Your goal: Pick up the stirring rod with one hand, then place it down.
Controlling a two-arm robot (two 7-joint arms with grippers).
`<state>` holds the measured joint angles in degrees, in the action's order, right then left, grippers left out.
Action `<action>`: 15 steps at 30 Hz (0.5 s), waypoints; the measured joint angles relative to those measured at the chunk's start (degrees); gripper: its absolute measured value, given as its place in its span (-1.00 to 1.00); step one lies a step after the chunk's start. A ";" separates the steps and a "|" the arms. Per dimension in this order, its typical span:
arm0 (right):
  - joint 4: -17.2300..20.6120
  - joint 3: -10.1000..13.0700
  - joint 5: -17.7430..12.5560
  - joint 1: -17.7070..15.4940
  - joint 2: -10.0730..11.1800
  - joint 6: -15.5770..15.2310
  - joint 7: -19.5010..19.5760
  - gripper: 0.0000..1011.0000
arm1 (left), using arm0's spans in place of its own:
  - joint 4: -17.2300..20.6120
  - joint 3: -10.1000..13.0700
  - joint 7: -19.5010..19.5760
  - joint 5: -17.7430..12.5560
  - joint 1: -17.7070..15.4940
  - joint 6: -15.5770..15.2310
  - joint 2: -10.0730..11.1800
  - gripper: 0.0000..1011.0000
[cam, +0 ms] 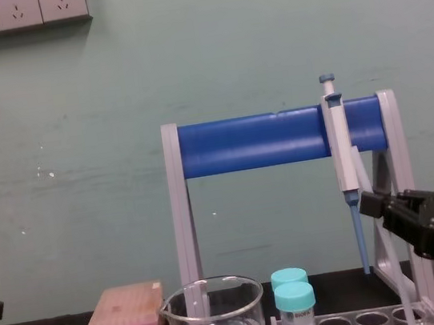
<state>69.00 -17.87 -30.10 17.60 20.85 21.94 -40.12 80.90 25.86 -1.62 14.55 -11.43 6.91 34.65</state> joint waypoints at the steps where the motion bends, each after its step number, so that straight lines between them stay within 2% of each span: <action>1: -0.21 -0.09 0.05 0.07 -0.03 0.04 -0.07 -0.88 | 0.00 0.00 0.00 0.00 0.00 0.00 0.00 0.98; 15: -3.92 -1.27 1.29 1.43 -0.33 0.33 -0.77 -0.88 | 0.00 0.00 0.00 0.00 0.00 0.00 0.00 0.98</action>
<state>65.08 -19.14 -28.82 19.03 20.52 22.27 -40.88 80.90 25.86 -1.62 14.55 -11.43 6.91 34.64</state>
